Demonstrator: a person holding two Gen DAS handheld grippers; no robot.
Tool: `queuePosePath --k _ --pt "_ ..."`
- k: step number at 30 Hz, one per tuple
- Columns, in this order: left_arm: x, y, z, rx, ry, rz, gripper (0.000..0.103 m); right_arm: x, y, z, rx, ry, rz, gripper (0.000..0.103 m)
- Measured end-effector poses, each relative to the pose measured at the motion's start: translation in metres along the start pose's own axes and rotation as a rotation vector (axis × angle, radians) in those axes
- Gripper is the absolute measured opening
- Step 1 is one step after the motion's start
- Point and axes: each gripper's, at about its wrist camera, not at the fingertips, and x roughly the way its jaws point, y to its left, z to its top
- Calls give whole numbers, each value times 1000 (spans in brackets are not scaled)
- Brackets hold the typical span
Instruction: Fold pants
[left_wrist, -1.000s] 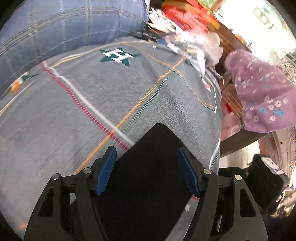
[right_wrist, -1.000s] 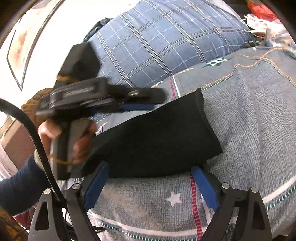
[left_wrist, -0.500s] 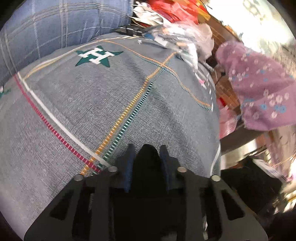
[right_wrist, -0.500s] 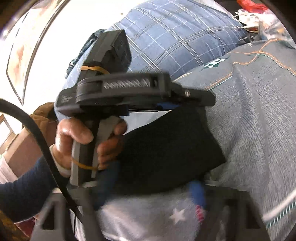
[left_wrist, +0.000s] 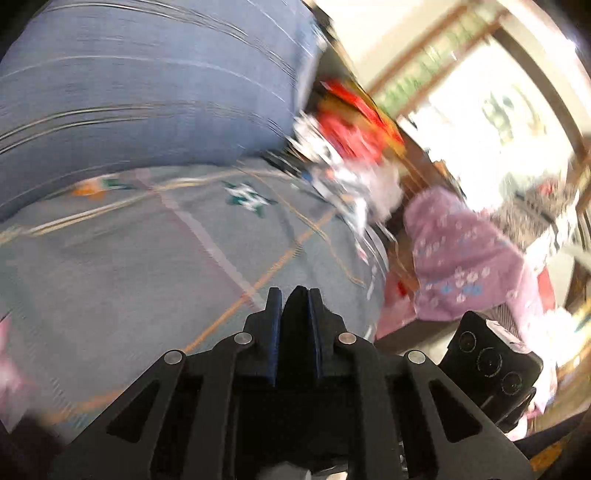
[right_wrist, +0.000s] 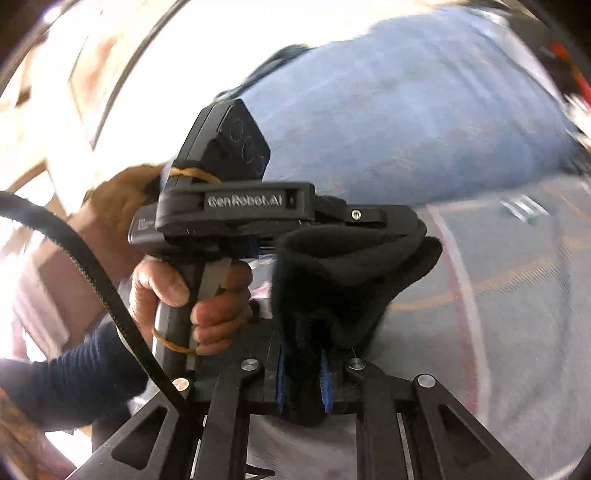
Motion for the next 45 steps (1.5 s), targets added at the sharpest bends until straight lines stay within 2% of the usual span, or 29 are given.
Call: queuePosePath --k 2,5,7,8,10,11,12,13,14,15,17,20,22,23,25,26,28,29,30,33,37,39,41,45 --pt "-34 24 -19 -70 -50 37 12 19 24 4 -64 39 50 14" --pt "-79 65 -55 -184 -120 172 13 63 61 -4 -151 134 119 14" --pt "-106 92 -80 -284 -153 222 16 105 78 -22 -182 236 155 18" --pt "-121 101 -92 -324 -173 252 21 124 83 -31 -184 288 146 26" --pt "-141 104 -106 -348 -207 304 51 145 92 -44 -186 383 117 29" --pt "-147 103 -111 -351 -222 303 56 142 99 -44 -200 381 121 34" --pt "-155 99 -117 -354 -242 286 61 133 102 -41 -193 374 183 37" --pt "-159 96 -120 -354 -250 278 63 122 102 -38 -166 371 261 46" --pt "-161 92 -122 -349 -255 276 63 106 98 -33 -146 354 298 50" --pt "-160 86 -125 -339 -257 285 63 93 94 -28 -141 332 296 50" --pt "-151 76 -129 -326 -239 324 63 66 78 -19 -124 278 230 51" --pt "-124 61 -137 -319 -200 386 63 52 41 -13 -46 228 139 51" --pt "-108 52 -142 -297 -175 456 63 53 23 -16 5 233 71 51" --pt "-96 50 -142 -283 -155 515 63 59 13 -12 18 237 44 51" --pt "-84 54 -144 -301 -129 575 63 69 10 -8 12 239 12 51" --pt "-81 57 -145 -319 -128 576 62 71 9 -6 7 241 4 51" --pt "-85 60 -148 -347 -143 586 42 86 14 -4 -10 252 -19 51" --pt "-89 59 -148 -355 -140 574 27 95 18 0 -22 252 -23 51" --pt "-93 58 -150 -367 -139 553 26 96 21 3 -31 247 -18 51" --pt "-96 60 -160 -381 -137 595 25 90 36 5 -58 215 39 51" --pt "-102 64 -164 -428 -164 575 25 124 37 2 -88 257 71 53" --pt "-107 56 -163 -402 -172 623 25 148 30 -5 -85 317 38 53" --pt "-115 49 -165 -366 -176 674 25 150 36 -2 -118 302 23 53" --pt "-146 46 -183 -388 -225 676 25 152 58 11 -208 285 -23 53"
